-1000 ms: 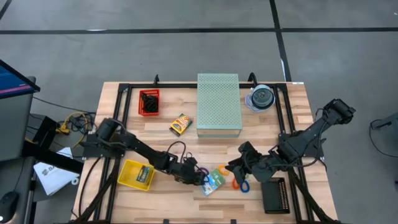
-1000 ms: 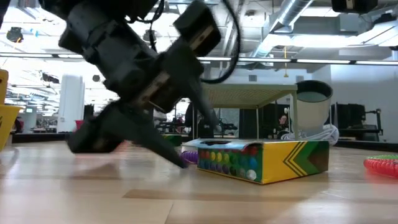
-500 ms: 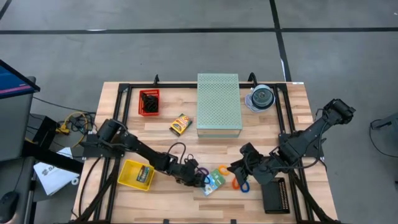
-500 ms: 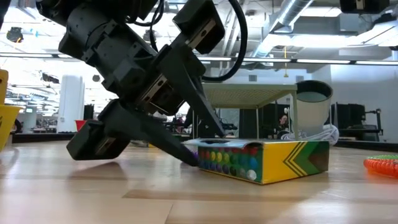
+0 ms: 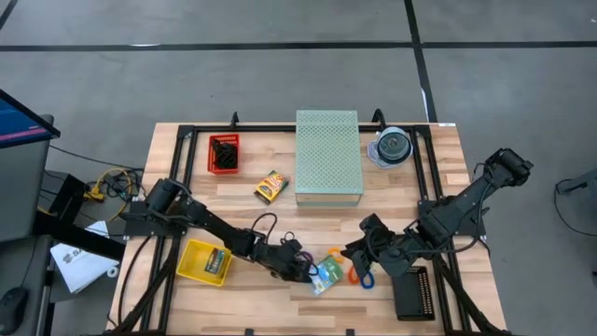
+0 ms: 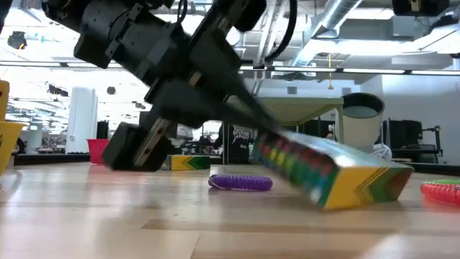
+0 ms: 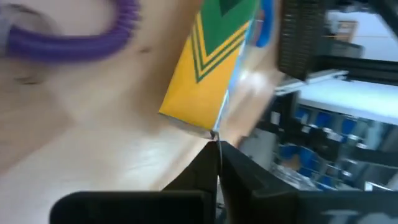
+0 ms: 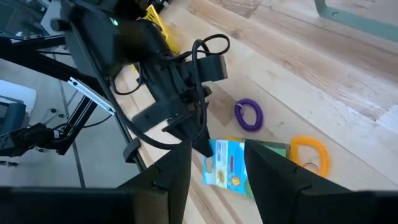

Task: Pick & Place Office Desk Supplies
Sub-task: Put the crayon box into the yellow bin

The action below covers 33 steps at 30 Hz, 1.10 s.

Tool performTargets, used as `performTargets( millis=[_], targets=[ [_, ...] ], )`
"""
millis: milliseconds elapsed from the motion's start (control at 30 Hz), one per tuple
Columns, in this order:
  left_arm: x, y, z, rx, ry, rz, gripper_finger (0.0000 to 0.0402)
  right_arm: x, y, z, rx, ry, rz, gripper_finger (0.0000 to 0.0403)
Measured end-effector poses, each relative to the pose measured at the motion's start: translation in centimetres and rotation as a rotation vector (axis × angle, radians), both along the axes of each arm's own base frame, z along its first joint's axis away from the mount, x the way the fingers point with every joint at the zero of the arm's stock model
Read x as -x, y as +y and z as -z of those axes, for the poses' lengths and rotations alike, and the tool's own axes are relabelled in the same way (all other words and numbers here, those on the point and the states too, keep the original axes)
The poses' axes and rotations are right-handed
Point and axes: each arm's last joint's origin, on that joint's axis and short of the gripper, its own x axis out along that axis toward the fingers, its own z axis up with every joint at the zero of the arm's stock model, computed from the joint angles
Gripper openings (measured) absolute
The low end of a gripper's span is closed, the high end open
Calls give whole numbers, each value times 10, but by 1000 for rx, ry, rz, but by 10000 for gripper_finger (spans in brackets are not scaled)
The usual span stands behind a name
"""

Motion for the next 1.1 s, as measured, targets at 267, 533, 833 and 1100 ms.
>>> performTargets(
  millis=[267, 533, 833, 1100],
  targets=[
    [6, 1, -48, 33, -144, 194, 1, 0, 0, 0, 0, 0, 0, 146],
    [46, 37, -137, 9, -203, 368, 1, 0, -1, 0, 20, -11, 22, 146],
    [131, 99, -205, 60, -122, 398, 0, -6, -10, 0, 51, -6, 35, 146],
    [206, 121, -214, 185, 128, 371, 0, -8, -14, 0, 73, -6, 44, 146]
  ],
)
